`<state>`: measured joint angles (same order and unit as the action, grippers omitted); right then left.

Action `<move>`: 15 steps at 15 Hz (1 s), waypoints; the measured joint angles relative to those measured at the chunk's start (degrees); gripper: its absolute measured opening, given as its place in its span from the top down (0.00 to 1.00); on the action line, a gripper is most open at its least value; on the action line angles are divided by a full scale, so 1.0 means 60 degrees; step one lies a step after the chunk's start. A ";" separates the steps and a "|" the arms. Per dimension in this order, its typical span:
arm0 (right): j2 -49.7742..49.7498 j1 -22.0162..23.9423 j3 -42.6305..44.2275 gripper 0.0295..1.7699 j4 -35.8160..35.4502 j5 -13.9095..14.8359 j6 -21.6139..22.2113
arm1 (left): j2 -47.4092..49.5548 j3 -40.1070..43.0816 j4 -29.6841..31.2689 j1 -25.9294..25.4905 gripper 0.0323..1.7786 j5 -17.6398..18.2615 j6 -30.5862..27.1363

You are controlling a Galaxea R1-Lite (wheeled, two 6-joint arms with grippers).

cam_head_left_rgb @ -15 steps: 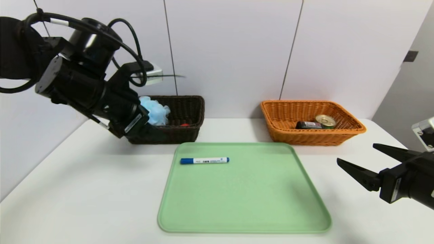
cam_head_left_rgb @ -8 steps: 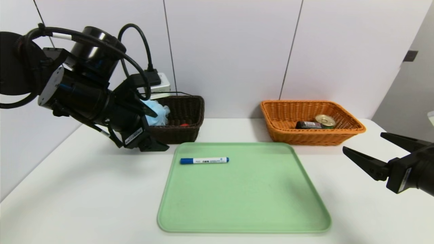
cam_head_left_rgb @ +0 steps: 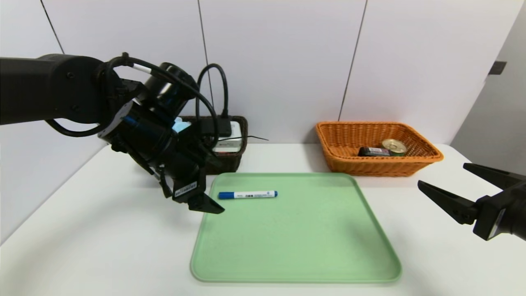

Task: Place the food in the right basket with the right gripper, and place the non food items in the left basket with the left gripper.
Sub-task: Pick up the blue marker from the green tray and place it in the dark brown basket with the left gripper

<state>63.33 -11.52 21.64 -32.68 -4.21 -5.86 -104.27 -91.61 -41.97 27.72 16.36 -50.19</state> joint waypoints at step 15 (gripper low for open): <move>-0.0532 -0.0041 -0.0447 0.04 -0.0010 -0.0943 0.0343 | -0.2818 -0.2312 -0.0969 0.0390 0.05 -0.0016 -0.0120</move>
<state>60.14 -11.76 18.96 -32.74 -9.86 -3.80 -121.17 -105.49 -47.79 30.06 16.26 -50.91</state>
